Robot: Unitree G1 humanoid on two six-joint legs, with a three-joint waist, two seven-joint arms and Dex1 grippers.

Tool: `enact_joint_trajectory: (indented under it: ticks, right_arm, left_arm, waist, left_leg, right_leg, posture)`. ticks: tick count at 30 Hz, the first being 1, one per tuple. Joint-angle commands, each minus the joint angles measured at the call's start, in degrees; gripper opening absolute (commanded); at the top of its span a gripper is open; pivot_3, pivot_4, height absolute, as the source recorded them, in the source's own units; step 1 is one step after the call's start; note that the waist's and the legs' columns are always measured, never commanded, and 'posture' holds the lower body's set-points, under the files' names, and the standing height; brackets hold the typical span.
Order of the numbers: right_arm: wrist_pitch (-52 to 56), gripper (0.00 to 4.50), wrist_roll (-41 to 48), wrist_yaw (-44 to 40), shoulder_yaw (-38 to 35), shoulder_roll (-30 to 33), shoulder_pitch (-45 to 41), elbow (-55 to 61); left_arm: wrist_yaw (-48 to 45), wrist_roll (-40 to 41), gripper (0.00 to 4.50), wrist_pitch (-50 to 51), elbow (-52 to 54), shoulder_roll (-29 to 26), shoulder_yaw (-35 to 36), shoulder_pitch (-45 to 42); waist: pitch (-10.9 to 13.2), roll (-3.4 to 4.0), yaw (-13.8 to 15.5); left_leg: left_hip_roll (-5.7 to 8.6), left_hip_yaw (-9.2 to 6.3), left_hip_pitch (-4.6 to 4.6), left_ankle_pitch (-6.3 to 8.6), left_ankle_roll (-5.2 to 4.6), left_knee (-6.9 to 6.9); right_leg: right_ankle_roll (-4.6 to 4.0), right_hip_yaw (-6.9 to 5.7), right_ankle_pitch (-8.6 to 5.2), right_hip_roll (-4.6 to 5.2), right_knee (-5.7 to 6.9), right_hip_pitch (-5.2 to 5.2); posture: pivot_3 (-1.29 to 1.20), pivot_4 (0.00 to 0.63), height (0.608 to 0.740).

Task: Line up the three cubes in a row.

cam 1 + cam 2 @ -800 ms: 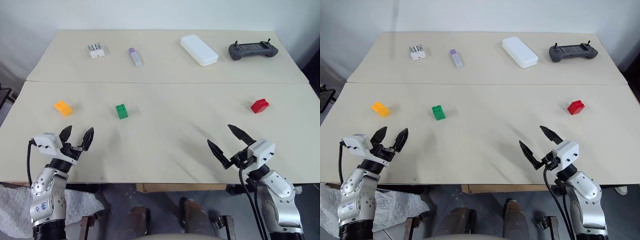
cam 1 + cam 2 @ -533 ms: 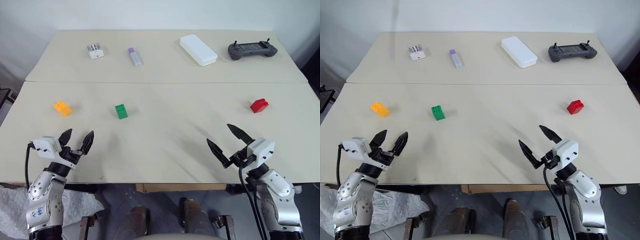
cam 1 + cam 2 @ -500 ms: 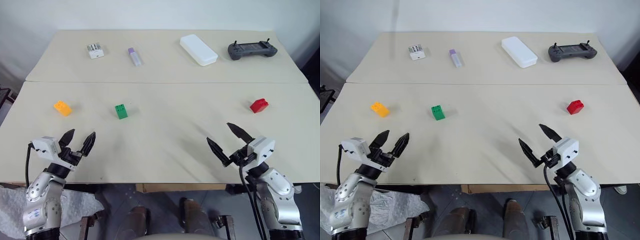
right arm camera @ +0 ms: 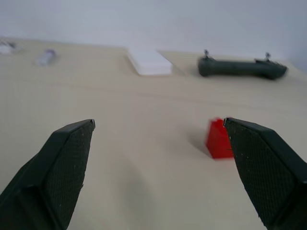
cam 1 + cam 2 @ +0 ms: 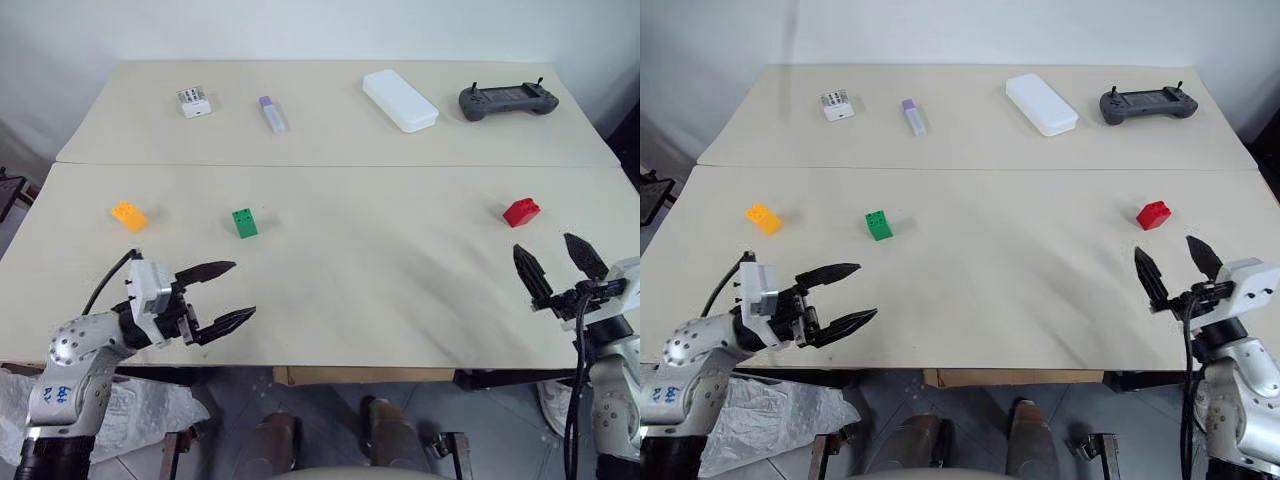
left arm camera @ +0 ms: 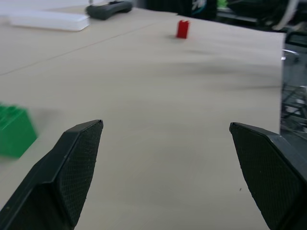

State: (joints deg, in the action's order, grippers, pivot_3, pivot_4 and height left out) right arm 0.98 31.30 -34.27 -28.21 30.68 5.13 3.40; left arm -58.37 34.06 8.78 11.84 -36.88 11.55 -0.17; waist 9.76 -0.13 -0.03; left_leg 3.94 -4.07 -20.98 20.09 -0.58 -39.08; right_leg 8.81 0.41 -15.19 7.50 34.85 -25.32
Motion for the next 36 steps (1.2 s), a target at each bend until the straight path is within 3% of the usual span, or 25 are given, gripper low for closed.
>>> enact_joint_trajectory:
  ticks: [1,7,10,19,28,31,36]
  right_arm:
    - [2.31,4.50,-1.06,0.47,-0.98,3.00,-2.77,-1.78]
    - [11.32,4.50,-2.56,1.91,1.96,8.20,-15.57,-10.62]
    - [14.96,4.50,-6.53,1.61,5.86,11.79,-25.48,-21.07]
    - [7.24,4.50,-18.22,-1.93,14.46,14.78,-51.04,-57.69]
    - [5.45,4.50,-24.64,-6.78,18.12,15.73,-60.84,-73.36]
    - [4.42,3.86,-25.37,-9.16,18.52,15.42,-61.15,-74.19]
    - [1.05,2.20,-26.73,-13.12,19.56,15.16,-60.07,-73.60]
  left_arm:
    - [-0.36,0.14,4.49,0.64,0.71,0.18,-0.71,-0.85]
    - [-0.52,-0.17,4.49,1.03,0.92,1.34,-2.41,-1.21]
    - [-0.20,0.23,4.49,1.29,1.65,1.94,-2.96,-1.20]
    - [4.39,1.27,4.49,3.40,6.14,4.89,-2.29,1.23]
    - [7.78,2.16,4.49,4.27,11.73,5.83,-0.45,7.31]
    - [8.37,2.09,4.50,4.24,11.56,5.61,0.22,6.51]
    - [7.89,2.27,4.50,4.06,10.62,5.75,0.03,5.16]
  waist:
    - [0.01,0.04,-0.20]
    - [0.01,0.09,-0.58]
    - [0.02,0.10,-0.39]
    - [0.04,0.14,-0.33]
    - [0.05,0.15,-0.46]
    - [0.05,0.16,-0.27]
    - [0.05,0.17,-0.39]
  left_leg:
    - [0.00,0.00,0.00,0.00,0.00,0.00]
    - [-0.07,0.12,0.07,-0.02,0.02,0.00]
    - [-0.06,0.14,0.05,-0.03,0.01,-0.01]
    - [0.04,0.15,-0.13,-0.04,-0.07,-0.01]
    - [-0.02,0.14,-0.17,-0.02,-0.06,0.05]
    - [-0.01,0.14,-0.18,-0.02,-0.06,0.02]
    - [-0.01,0.14,-0.17,-0.02,-0.06,0.02]
  right_leg:
    - [0.00,0.00,0.00,0.00,0.02,0.00]
    - [0.00,0.06,0.00,-0.03,-0.04,-0.02]
    - [0.00,0.07,0.00,-0.02,-0.06,-0.02]
    - [0.06,0.02,0.04,0.08,-0.10,-0.07]
    - [0.06,0.00,0.04,0.04,-0.29,-0.07]
    - [0.06,0.00,0.04,0.05,-0.32,-0.07]
    - [0.06,0.00,0.04,0.04,-0.24,-0.08]
  posture:
    - [0.00,0.150,0.740]
    - [0.00,0.150,0.740]
    - [0.00,0.150,0.740]
    - [0.00,0.150,0.740]
    - [0.00,0.150,0.740]
    - [0.00,0.150,0.740]
    - [0.00,0.150,0.740]
